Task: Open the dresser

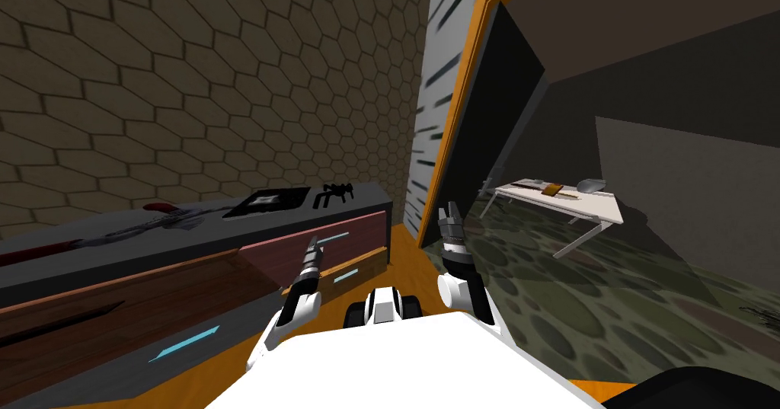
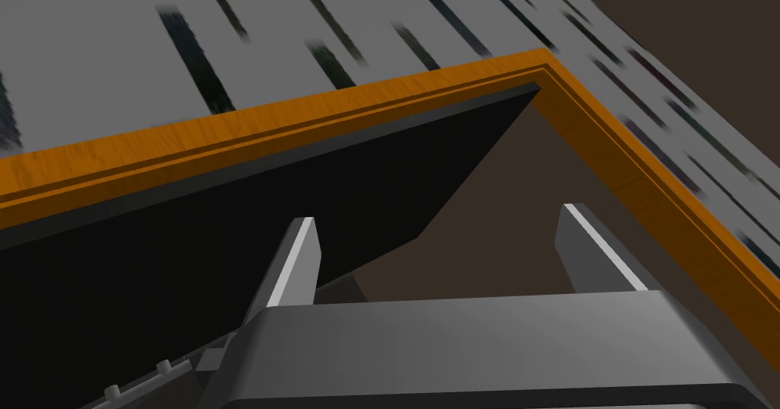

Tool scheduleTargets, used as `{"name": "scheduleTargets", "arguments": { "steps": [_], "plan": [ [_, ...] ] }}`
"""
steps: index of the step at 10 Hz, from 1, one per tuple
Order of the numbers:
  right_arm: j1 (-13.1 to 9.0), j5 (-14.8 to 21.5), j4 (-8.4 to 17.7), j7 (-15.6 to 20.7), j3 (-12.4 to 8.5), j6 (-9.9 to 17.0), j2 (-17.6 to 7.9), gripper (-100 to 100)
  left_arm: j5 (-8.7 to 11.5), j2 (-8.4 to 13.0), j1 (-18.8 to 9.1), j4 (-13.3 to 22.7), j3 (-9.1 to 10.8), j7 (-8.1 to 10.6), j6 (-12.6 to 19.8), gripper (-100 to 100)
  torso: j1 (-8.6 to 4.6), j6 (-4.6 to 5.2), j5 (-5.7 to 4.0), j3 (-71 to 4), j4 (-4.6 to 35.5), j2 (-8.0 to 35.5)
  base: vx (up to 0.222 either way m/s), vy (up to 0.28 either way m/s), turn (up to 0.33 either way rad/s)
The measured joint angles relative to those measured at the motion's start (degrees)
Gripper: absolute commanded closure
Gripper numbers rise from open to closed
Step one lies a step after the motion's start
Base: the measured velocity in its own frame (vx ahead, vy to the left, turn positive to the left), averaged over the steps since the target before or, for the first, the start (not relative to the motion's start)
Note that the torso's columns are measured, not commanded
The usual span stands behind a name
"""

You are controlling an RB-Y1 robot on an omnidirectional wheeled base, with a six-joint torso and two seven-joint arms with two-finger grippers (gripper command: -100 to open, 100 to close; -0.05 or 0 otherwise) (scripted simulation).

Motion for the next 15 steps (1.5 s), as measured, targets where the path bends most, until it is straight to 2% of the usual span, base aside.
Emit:
{"name": "scheduleTargets", "arguments": {
  "steps": [1, 2, 6, 15],
  "plan": [
    [0.0, 0.0, 0.0, 0.0, 0.0, 0.0, 0.0, 0, 0.2, 0.3, -1.3, 0.9, 0.8, -0.04, 0.4, -100, 0.01, -0.01, 0.0, 0.0, 0.0, 0.0, -0.012, -0.009, -0.011],
    [0.0, 0.0, 0.0, 0.0, 0.0, 0.0, 0.0, 0, 0.2, 0.4, -1.5, 1.0, 0.89, -0.06, 0.5, 100, 0.06, -0.02, 0.02, 0.0, 0.0, 0.0, 0.011, 0.012, 0.069],
    [0.0, 0.0, 0.0, 0.0, 0.0, 0.0, 0.0, 0, -0.5, -1.2, 3.2, -2.4, -1.9, 0.01, -0.6, 100, 0.02, -0.05, -0.05, 0.1, 0.1, 0.1, 0.028, 0.017, 0.054],
    [0.0, 0.0, 0.0, 0.0, 0.0, 0.0, 0.0, 0, -0.6, -1.5, 5.8, -6.0, -3.11, 0.17, 1.1, 100, -0.08, -0.08, -0.11, 0.1, 0.1, 0.3, -0.126, -0.037, 0.002]
  ]
}}
